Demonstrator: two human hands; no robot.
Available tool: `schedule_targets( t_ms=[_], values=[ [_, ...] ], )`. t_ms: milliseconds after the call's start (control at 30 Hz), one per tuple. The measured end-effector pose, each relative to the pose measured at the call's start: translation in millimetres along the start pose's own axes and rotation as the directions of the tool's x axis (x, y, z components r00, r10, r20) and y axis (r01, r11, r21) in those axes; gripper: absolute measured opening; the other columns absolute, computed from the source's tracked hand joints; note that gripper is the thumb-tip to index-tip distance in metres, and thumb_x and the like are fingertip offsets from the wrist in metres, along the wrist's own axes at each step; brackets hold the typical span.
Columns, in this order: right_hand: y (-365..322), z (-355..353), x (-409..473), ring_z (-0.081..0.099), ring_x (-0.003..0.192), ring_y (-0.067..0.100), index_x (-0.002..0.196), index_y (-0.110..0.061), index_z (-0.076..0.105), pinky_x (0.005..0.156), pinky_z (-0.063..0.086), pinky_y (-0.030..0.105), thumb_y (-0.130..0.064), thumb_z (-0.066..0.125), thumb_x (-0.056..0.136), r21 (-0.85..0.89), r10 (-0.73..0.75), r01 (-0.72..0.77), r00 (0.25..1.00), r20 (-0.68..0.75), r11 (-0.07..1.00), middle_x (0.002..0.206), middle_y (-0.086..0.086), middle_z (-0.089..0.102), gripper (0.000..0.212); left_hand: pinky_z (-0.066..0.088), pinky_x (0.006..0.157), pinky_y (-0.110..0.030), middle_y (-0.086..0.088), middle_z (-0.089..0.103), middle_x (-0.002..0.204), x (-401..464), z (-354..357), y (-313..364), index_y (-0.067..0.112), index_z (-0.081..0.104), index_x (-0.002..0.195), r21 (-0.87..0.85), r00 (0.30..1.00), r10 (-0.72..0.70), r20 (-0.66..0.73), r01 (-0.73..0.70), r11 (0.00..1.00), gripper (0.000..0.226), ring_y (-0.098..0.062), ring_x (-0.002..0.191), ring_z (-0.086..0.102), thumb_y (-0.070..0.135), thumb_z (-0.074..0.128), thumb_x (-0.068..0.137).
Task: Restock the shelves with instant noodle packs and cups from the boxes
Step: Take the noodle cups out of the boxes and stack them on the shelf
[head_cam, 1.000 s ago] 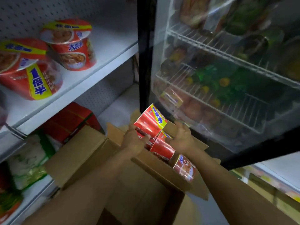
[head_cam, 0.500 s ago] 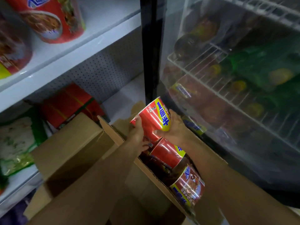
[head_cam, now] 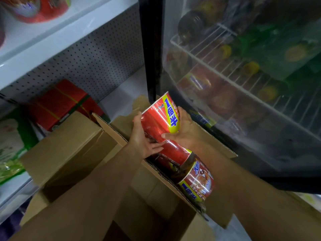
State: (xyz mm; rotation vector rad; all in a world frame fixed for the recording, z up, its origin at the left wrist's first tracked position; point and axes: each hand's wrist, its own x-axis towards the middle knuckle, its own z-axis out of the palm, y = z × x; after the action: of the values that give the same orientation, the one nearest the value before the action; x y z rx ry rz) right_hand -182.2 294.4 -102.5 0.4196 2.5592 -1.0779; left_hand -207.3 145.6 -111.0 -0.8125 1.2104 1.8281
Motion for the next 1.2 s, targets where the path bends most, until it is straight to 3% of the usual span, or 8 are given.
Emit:
schedule_targets(
  t_ms=[167,333,433,633,767,933,1100,1200],
  values=[
    [4,7,-22,0.05,0.123,0.015,0.149,-0.019,0.017,0.091,0.035,0.022,-0.035,0.076,0.077,0.016,-0.043,0.044,0.998,-0.044,0.999,0.139,-0.002,0.047,0.095,0.044,0.097,-0.05,-0.019,0.049,0.132,-6,-7,-10,0.022,0.041,0.139,-0.059,0.999,0.031,0.038,-0.029,0.998,0.074,-0.039,0.118,0.052,0.071,0.042,0.084],
    [5,8,-32,0.049,0.126,0.018,0.149,-0.016,0.021,0.103,0.039,0.031,-0.03,0.075,0.079,0.054,-0.046,0.051,0.995,-0.089,0.997,0.141,0.002,0.047,0.089,0.045,0.096,-0.056,-0.019,0.051,0.13,-13,-7,-11,0.019,0.054,0.126,-0.152,0.998,0.064,0.022,-0.06,0.987,0.08,-0.038,0.116,0.051,0.066,0.07,0.063],
    [16,2,-50,0.038,0.135,0.021,0.151,-0.017,0.015,0.106,0.033,0.03,-0.028,0.072,0.084,0.069,0.035,-0.028,0.994,-0.108,0.997,0.153,0.003,0.033,0.089,0.041,0.1,-0.057,-0.021,0.05,0.129,-15,-4,-11,0.022,0.051,0.129,-0.231,1.0,0.015,-0.023,-0.02,0.973,0.07,-0.04,0.112,0.053,0.072,0.044,0.081],
    [57,0,-97,0.048,0.114,0.015,0.144,-0.018,0.029,0.089,0.039,0.028,-0.02,0.07,0.085,0.123,0.187,-0.173,0.976,-0.109,0.977,0.142,0.006,0.042,0.072,0.036,0.103,-0.056,-0.023,0.039,0.143,-20,2,-27,0.026,0.023,0.15,-0.062,0.998,0.062,-0.027,-0.064,0.996,0.093,-0.038,0.117,0.055,0.083,0.032,0.077],
    [79,-2,-118,0.048,0.123,0.025,0.143,-0.017,0.029,0.1,0.041,0.038,-0.026,0.073,0.081,0.092,0.234,-0.228,0.97,-0.059,0.969,0.14,0.008,0.045,0.076,0.03,0.111,-0.048,-0.018,0.034,0.149,-40,15,-59,0.021,0.018,0.151,0.26,1.0,0.022,-0.004,-0.02,0.965,0.083,-0.033,0.129,0.045,0.065,0.045,0.086],
    [119,10,-121,0.045,0.128,0.022,0.142,-0.016,0.028,0.105,0.036,0.035,-0.037,0.075,0.078,0.019,0.293,-0.294,0.955,0.049,0.956,0.143,0.007,0.043,0.082,0.039,0.089,-0.029,0.001,0.056,0.118,-29,31,-105,0.015,0.048,0.123,0.694,0.999,-0.013,0.045,-0.022,0.72,0.034,-0.018,0.099,0.055,0.032,0.055,0.095],
    [153,30,-113,0.028,0.14,0.025,0.151,-0.015,0.005,0.114,0.023,0.037,-0.042,0.075,0.077,-0.093,0.295,-0.283,0.943,0.156,0.955,0.156,0.006,0.022,0.106,0.038,0.098,-0.029,-0.013,0.049,0.139,-4,32,-131,0.005,0.042,0.137,0.989,0.991,0.083,0.104,-0.112,0.097,0.055,-0.029,0.126,0.048,0.032,0.059,0.093],
    [162,37,-104,0.019,0.144,0.025,0.151,-0.017,0.002,0.117,0.006,0.037,-0.049,0.074,0.075,-0.24,0.251,-0.21,0.956,0.151,0.948,0.157,0.006,0.02,0.109,0.039,0.101,-0.034,-0.014,0.047,0.14,12,21,-139,0.006,0.036,0.14,0.992,0.996,0.032,0.088,-0.085,-0.09,0.063,-0.031,0.127,0.047,0.04,0.057,0.092]
  ],
)
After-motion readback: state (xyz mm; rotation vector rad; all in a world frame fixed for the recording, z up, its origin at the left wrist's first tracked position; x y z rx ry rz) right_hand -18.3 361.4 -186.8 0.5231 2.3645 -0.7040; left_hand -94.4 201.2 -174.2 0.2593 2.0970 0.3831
